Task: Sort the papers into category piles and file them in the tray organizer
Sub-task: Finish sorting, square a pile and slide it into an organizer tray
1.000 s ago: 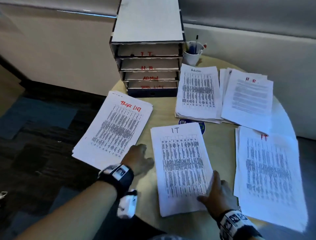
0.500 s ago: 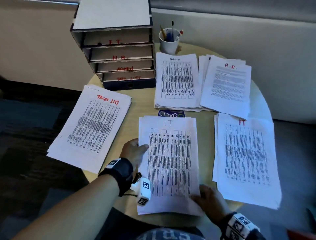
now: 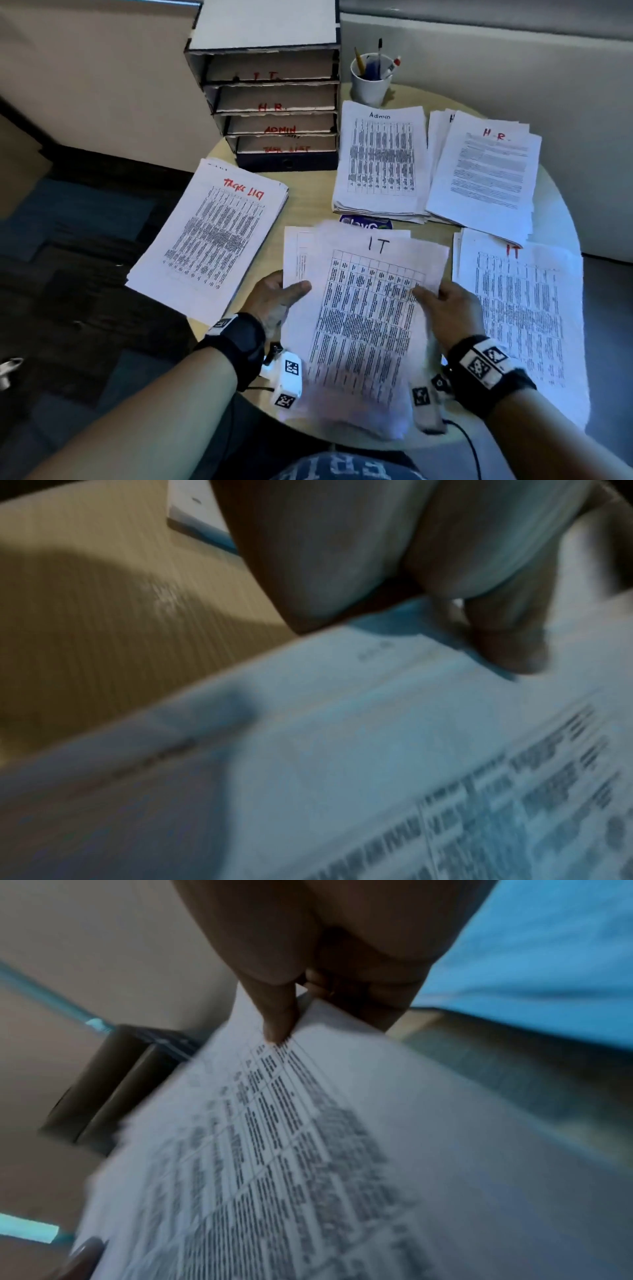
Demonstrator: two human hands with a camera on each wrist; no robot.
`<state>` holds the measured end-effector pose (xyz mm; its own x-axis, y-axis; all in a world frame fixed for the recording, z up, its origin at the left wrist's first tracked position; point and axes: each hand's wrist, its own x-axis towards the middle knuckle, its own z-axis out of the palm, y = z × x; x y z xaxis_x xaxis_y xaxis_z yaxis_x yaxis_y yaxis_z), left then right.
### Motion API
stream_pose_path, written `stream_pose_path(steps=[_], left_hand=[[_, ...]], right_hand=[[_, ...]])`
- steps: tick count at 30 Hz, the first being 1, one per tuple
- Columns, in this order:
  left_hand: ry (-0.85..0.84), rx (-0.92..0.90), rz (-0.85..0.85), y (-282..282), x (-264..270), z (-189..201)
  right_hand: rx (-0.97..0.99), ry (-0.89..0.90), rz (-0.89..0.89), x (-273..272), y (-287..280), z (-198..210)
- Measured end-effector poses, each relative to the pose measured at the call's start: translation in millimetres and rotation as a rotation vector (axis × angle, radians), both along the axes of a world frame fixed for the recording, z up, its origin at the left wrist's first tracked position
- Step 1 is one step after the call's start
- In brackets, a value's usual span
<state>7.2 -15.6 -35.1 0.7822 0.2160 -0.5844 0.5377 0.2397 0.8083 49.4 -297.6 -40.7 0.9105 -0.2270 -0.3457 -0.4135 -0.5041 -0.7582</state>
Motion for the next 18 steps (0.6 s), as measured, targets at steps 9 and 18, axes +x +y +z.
stream_pose_path(steps=[9,18], left_hand=[[0.024,0.388,-0.088,8.8,1.4,-22.9],[-0.068,0.203,-0.390,-12.1,10.1,-19.8]], right_hand=[[-0.063,-0.054,0.043,-24.7,-30.5,4.0],[0.396,-0.082,-0.025,-34.1,-34.7,10.2]])
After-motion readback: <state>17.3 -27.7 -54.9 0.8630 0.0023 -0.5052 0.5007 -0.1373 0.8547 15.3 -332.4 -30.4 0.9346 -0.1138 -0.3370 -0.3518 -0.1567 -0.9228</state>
